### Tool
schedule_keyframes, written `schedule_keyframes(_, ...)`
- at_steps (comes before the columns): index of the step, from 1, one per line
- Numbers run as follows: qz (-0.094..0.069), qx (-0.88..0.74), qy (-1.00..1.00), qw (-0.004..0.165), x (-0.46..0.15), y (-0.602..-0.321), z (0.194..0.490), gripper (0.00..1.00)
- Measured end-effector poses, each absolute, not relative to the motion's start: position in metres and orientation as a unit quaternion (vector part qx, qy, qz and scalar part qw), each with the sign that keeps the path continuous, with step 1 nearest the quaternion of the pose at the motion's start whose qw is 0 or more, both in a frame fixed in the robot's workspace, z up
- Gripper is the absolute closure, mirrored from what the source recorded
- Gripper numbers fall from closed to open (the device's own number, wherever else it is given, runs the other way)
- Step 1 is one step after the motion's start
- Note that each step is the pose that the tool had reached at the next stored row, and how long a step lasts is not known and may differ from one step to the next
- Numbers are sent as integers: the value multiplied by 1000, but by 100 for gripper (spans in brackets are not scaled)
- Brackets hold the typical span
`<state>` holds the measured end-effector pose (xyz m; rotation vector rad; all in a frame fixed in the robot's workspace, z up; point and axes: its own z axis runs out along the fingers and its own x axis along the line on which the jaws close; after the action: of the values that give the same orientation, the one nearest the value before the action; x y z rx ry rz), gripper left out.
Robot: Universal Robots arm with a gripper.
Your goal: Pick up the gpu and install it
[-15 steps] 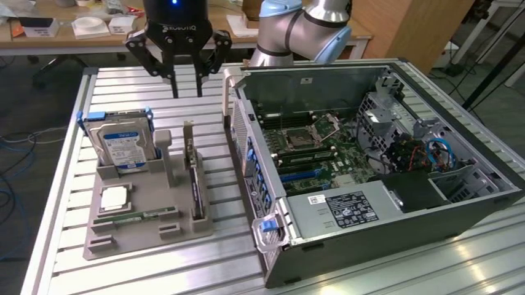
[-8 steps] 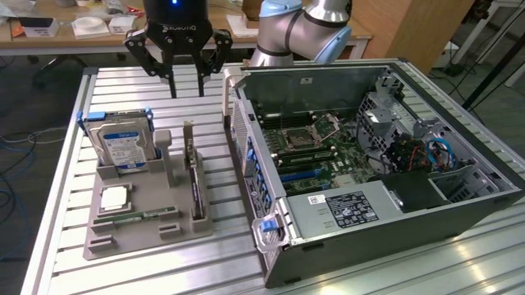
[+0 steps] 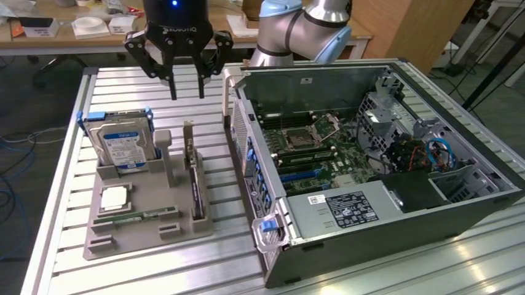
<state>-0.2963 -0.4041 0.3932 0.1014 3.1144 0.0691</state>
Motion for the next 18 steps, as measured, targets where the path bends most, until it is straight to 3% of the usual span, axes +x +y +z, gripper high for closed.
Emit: schedule_keyframes(18, 22, 33, 999, 12, -296, -422, 393, 53)
